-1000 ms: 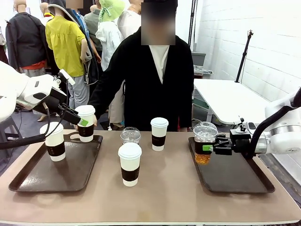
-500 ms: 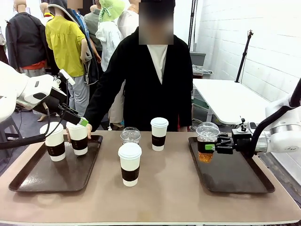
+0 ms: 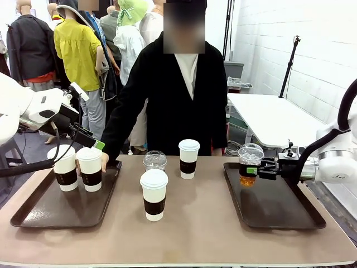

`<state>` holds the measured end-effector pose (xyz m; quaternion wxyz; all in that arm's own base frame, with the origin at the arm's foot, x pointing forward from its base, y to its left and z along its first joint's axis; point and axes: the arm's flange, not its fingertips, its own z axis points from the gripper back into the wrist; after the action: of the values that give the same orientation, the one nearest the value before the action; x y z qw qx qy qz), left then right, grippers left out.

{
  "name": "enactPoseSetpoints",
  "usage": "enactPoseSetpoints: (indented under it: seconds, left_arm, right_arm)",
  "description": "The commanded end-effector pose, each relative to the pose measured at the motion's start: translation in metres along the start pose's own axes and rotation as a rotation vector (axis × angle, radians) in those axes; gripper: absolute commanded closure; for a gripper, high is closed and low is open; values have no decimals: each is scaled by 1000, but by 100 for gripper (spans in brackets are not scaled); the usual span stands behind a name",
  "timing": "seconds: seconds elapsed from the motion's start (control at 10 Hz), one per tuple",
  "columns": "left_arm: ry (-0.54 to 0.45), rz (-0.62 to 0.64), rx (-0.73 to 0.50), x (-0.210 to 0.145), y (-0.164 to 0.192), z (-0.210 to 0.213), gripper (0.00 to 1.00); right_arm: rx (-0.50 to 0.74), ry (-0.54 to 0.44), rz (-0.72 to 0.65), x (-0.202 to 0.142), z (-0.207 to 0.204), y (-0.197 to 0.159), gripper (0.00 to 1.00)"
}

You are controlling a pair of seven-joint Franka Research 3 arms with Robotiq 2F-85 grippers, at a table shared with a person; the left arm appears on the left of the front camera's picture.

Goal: Distribute the coffee onto the tray.
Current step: Pick up one iced Americano and place it on the right Handle tray.

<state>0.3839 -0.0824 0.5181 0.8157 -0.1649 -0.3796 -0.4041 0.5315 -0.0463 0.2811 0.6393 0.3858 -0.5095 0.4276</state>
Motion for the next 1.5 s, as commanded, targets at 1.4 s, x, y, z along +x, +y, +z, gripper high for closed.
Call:
enactPoseSetpoints:
  seconds: [1.4]
  left_arm:
    - [-4,-14,-12,-2,4,-1,0]
  right_arm:
    - [-91,-14,-141,-28,-2,-40,0]
